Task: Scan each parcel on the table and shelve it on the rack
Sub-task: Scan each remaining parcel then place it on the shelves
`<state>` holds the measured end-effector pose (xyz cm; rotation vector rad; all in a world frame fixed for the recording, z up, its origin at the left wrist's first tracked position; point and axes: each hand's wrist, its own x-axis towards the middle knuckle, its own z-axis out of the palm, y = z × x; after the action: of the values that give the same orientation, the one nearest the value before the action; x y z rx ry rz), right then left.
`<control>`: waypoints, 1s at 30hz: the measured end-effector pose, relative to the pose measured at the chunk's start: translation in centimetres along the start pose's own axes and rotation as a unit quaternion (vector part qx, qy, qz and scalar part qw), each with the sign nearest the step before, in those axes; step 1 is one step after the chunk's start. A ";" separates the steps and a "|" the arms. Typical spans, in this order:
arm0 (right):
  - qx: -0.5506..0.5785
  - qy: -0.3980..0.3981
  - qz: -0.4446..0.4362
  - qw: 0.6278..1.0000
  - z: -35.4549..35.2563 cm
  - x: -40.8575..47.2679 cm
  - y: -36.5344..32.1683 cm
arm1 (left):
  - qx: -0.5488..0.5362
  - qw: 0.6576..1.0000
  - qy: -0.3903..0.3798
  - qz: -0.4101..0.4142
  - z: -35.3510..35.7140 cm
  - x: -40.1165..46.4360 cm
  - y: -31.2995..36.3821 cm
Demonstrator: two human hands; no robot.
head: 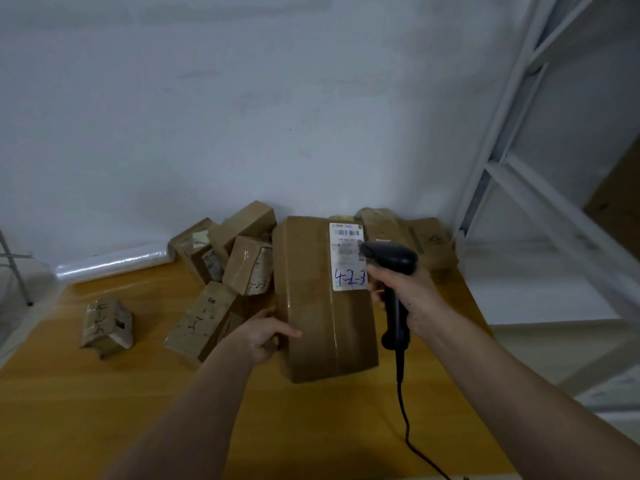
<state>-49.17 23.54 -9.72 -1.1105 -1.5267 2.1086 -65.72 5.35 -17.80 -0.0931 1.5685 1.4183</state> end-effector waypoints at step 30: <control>-0.114 -0.083 -0.125 0.982 -6.4 -3.5 -6.0 | 0.002 0.996 0.007 0.087 5.3 -2.2 2.0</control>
<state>-43.32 27.84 -3.73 -0.7741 -1.9138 1.9330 -62.75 9.03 -14.06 0.0368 1.6228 1.5528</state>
